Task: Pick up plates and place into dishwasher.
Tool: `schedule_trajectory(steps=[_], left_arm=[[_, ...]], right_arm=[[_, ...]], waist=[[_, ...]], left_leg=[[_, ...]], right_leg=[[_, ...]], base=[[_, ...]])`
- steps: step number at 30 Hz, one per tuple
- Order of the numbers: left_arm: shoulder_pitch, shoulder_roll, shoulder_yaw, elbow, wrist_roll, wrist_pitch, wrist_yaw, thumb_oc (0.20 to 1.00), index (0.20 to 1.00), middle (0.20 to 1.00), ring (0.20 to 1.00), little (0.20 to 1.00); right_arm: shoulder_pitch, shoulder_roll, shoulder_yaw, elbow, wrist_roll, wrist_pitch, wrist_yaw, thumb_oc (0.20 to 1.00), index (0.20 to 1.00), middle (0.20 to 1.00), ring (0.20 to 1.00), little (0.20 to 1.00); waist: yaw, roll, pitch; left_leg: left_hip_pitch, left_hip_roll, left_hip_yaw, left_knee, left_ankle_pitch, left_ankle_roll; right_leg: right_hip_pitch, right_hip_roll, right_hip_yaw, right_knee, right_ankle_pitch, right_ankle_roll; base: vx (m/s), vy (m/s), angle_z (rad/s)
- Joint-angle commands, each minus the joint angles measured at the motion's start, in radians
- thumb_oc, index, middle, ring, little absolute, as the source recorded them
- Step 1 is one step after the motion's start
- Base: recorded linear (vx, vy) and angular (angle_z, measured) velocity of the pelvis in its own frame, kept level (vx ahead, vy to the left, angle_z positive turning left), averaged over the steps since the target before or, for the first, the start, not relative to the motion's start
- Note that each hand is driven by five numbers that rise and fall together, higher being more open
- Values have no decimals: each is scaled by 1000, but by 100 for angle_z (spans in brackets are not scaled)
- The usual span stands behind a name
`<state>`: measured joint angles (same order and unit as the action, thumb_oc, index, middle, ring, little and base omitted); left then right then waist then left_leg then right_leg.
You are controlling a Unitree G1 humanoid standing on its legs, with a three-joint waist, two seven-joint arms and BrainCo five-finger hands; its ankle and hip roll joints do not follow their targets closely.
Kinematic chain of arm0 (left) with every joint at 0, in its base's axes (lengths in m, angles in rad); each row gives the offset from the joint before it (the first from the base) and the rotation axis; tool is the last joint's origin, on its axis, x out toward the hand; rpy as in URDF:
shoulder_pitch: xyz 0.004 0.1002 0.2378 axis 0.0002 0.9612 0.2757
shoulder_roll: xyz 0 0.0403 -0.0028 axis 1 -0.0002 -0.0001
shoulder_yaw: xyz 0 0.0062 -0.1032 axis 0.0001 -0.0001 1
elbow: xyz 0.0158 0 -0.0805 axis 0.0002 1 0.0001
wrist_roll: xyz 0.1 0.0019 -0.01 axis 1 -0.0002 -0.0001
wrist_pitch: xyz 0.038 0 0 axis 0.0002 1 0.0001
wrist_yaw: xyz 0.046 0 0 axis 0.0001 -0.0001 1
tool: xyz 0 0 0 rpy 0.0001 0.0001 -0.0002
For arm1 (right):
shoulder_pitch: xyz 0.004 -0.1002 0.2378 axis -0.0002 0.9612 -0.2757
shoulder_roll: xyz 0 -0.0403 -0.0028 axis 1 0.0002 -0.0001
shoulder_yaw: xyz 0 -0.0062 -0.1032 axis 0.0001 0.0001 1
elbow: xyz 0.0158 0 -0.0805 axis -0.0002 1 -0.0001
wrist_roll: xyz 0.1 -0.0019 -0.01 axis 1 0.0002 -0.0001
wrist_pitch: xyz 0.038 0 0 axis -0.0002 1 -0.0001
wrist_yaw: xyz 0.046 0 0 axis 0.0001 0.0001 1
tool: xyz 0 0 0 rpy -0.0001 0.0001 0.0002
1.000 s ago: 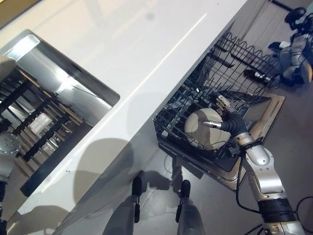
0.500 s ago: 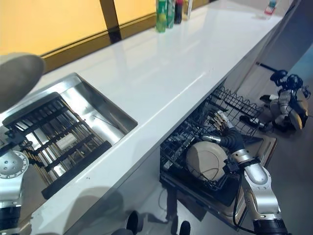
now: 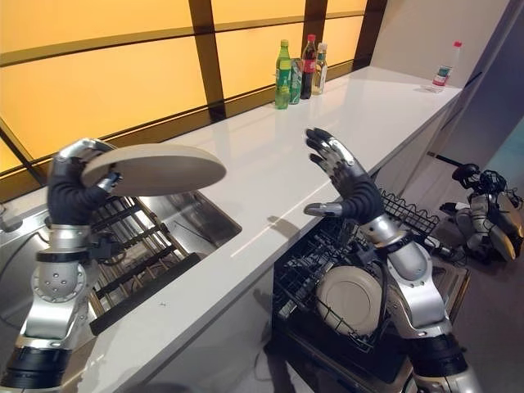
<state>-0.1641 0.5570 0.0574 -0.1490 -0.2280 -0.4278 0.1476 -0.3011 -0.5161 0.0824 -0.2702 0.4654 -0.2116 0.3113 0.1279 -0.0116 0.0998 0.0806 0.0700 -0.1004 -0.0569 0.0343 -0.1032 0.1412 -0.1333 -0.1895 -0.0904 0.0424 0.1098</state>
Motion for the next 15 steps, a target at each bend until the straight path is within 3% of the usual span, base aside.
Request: schedule_trajectory(steps=[1,10,15], left_arm=[[-100,-2,-34,-11,-57,-9,-31,200,200,200,200,200],[-150,-54,-123,-21,-110,18,-34,200,200,200,200,200],[-169,-70,-161,-34,-106,36,-28,200,200,200,200,200]], right_arm=[[-83,15,32,-60,47,-19,3,1000,1000,1000,1000,1000],[-160,111,188,-40,42,50,-35,1000,1000,1000,1000,1000],[-190,145,275,-4,-4,130,-91,1000,1000,1000,1000,1000]], waist=[[26,6,-70],[45,13,-72],[56,14,-71]], left_leg=[[-1,-26,-41,-18,-10,39],[0,-30,-65,-16,5,36],[-1,-35,-76,-14,11,37]], right_leg=[[-5,6,-28,143,-115,-9],[11,3,-57,149,-117,-17],[19,0,-69,148,-115,-20]], base=[[-16,-48,15],[-13,-29,16],[11,2,4]])
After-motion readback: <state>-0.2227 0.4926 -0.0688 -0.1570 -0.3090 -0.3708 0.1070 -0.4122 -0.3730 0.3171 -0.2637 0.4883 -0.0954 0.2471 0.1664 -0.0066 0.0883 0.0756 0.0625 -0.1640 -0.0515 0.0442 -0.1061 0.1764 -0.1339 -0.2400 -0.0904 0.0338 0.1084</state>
